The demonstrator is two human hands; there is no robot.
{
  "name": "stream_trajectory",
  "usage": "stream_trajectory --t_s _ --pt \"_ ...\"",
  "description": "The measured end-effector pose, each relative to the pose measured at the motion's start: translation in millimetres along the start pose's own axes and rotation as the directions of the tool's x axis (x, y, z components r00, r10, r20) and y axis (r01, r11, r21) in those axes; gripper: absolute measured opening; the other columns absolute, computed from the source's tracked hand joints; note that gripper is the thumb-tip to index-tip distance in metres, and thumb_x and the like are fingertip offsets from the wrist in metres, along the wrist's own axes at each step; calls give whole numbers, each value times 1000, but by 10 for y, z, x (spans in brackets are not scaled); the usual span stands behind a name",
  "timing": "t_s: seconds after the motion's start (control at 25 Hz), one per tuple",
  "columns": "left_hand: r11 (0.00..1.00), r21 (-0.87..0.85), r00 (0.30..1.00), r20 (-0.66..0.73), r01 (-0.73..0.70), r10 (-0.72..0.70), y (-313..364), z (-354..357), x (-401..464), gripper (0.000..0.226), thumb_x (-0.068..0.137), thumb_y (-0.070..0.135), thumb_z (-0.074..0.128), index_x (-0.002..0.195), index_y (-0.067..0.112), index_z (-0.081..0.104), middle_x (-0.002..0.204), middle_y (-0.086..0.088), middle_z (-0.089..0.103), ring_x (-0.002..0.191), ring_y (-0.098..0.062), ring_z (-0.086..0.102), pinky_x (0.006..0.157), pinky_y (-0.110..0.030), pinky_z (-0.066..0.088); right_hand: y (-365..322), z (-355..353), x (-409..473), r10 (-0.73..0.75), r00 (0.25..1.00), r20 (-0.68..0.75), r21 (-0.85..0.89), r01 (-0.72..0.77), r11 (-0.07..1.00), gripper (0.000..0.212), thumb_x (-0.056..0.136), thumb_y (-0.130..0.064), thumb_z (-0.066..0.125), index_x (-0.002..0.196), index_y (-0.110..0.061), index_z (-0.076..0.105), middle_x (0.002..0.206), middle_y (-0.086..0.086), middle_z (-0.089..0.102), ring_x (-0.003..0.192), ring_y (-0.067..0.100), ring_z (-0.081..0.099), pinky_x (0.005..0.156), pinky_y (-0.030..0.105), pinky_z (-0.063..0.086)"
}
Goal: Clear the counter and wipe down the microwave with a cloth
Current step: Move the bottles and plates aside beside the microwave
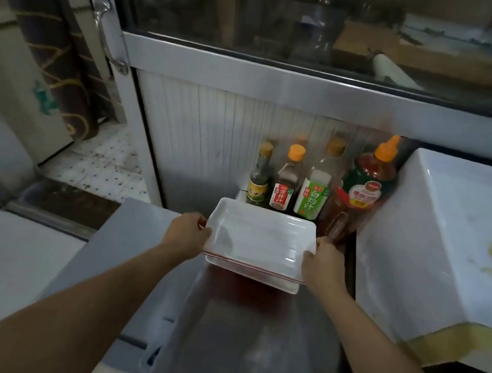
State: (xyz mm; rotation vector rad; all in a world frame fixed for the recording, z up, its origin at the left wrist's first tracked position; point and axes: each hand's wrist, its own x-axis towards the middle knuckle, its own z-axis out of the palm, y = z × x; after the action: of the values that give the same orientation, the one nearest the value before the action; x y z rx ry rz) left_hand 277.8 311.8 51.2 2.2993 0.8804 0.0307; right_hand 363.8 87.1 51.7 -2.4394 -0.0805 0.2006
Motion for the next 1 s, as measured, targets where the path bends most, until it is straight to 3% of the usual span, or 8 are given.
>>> stream_trajectory --t_s 0.12,0.28,0.64,1.0 --pt "1000 15 999 53 -13 12 -145 221 203 20 87 19 56 103 10 66 100 -8 68 90 -24 59 82 -32 48 152 212 106 57 998 9 -28 -57 998 39 89 -4 49 128 -5 49 119 17 59 105 33 57 75 27 39" --pt "996 77 995 93 -50 43 -287 424 374 20 90 20 56 104 8 63 103 -10 67 94 -26 59 80 -30 44 288 431 167 137 991 0 -75 -137 988 29 89 -6 51 118 -3 51 119 18 60 108 35 57 79 29 42" --pt "993 73 992 98 -92 85 -389 564 531 19 89 21 59 105 10 58 102 -8 67 77 -14 52 68 -25 40 418 620 195 103 994 -47 -80 -106 991 32 89 -9 52 121 -7 49 118 20 52 99 37 57 84 35 45" --pt "994 7 992 68 -108 107 -384 545 754 17 90 17 54 105 10 58 89 -4 61 71 -14 51 54 -20 36 317 766 370 113 991 -66 -6 -113 994 29 89 -4 51 118 -5 51 112 18 64 104 35 58 79 33 44"
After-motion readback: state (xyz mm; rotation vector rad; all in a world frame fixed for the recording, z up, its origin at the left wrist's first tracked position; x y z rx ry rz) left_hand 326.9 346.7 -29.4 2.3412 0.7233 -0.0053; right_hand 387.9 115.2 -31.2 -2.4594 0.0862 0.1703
